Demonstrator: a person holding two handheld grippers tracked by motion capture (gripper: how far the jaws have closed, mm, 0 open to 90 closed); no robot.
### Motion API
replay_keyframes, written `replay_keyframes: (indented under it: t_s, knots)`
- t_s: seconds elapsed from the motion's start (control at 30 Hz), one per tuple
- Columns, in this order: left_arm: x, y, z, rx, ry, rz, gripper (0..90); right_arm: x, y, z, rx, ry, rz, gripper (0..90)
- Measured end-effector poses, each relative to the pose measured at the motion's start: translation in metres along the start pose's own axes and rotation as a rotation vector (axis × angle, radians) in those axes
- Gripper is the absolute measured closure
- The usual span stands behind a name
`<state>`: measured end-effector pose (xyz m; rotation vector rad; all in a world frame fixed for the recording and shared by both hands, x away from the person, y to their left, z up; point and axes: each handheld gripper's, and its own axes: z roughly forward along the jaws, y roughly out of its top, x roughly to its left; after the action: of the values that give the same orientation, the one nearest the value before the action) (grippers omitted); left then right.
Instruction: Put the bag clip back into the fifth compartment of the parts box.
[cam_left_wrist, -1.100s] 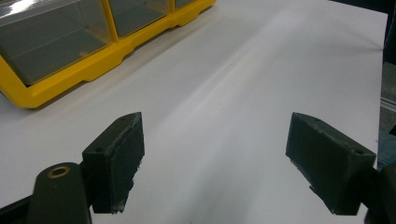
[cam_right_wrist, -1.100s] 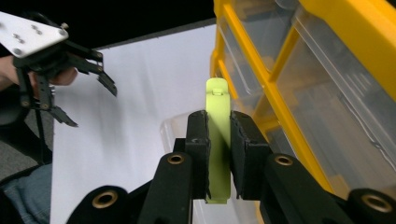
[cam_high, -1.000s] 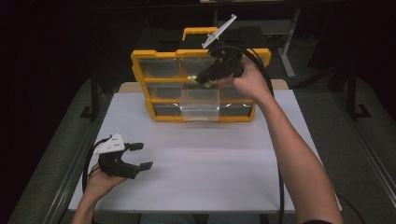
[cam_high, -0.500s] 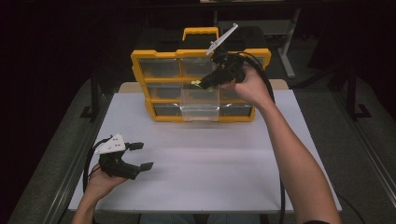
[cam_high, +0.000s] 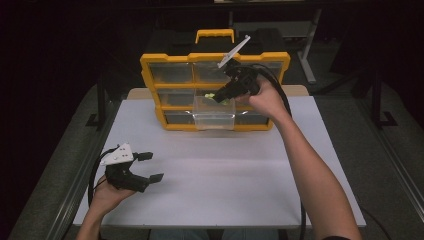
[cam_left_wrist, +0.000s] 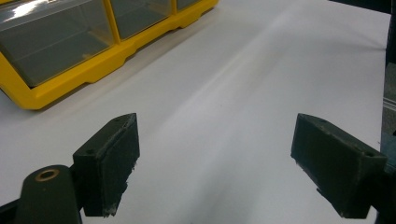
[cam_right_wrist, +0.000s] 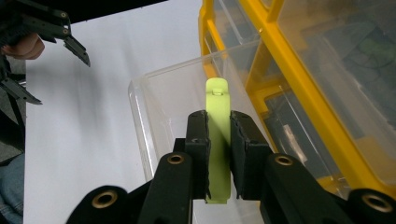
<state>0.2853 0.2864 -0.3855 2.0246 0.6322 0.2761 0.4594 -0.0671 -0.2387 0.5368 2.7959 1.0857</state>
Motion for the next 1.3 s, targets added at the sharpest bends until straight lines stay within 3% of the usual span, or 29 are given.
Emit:
replay_keyframes:
  t_s: [0.73,1.0,1.07,1.3]
  knots:
    - [0.0,0.0,0.002,0.007,0.0,0.007,15.5,-0.003,-0.019,0.03,0.081,0.021,0.004,76.5]
    - [0.0,0.001,0.003,0.007,-0.004,0.008,15.5,-0.004,-0.021,0.028,0.072,0.014,0.012,75.6]
    - [0.0,0.001,0.003,0.009,-0.004,0.009,15.5,-0.004,-0.02,0.026,0.059,0.009,0.023,72.0]
    - [0.0,0.001,0.003,0.008,-0.004,0.008,15.5,-0.004,-0.02,0.016,0.018,0.014,0.036,72.9]
